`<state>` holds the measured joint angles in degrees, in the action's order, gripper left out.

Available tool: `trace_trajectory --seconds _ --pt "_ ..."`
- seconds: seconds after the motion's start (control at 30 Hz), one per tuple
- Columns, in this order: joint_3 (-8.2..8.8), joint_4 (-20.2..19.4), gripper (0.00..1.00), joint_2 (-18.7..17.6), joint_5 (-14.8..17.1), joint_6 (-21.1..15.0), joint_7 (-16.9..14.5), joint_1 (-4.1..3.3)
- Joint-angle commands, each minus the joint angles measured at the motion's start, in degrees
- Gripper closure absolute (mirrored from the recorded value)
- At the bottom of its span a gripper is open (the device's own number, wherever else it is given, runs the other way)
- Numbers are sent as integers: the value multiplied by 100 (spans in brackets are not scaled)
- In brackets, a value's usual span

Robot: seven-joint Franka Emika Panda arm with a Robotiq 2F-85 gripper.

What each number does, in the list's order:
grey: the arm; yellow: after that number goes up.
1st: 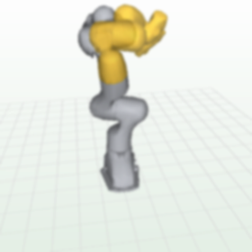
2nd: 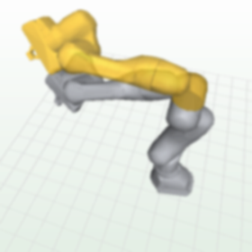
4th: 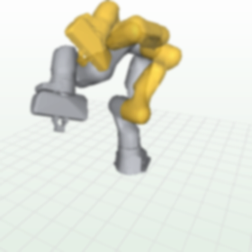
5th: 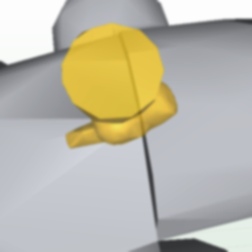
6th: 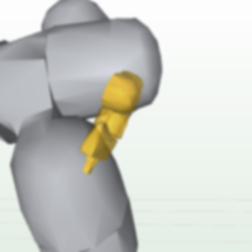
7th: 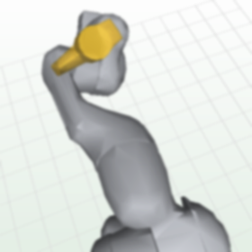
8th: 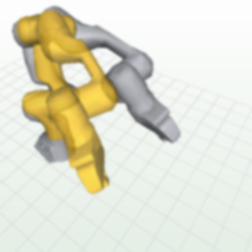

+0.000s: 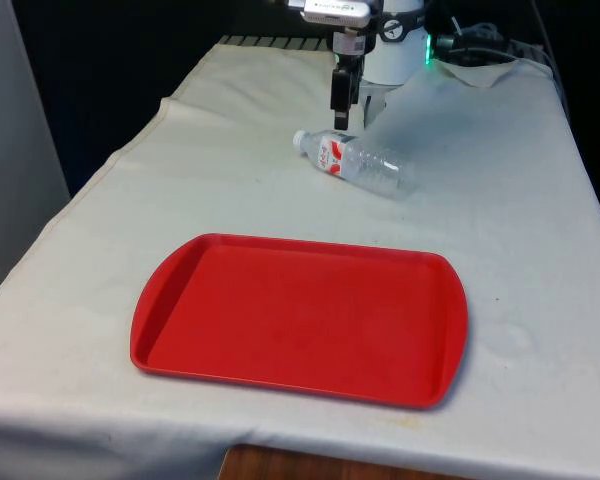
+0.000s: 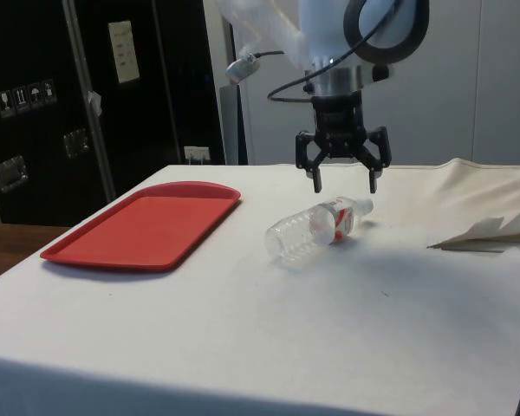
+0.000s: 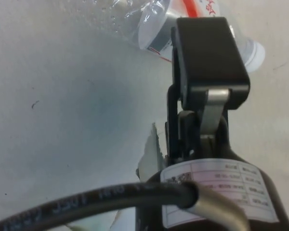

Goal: Place the bottle upright on the tray.

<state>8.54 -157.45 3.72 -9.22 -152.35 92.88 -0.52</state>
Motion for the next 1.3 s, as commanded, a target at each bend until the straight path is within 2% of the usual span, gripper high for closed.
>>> trace_trajectory --seconds 0.0,0.23,0.27,0.3,0.47,0.6,0.63,0.67,0.8,1.27 --pt "0 17 0 -11 -92 -11 189 23" --pt "6 23 0 -6 -92 -6 447 23" --pt "11 6 0 0 0 17 304 0" --pt "11 17 0 -6 -92 -6 481 23" --pt "17 17 0 -6 -74 0 682 23" --pt "17 11 0 0 -52 6 796 17" --pt "17 6 0 0 0 29 705 0" --pt "17 6 0 0 -40 11 825 11" --pt "23 6 0 -6 -6 23 985 6" --pt "34 -17 0 17 69 -52 1278 -6"
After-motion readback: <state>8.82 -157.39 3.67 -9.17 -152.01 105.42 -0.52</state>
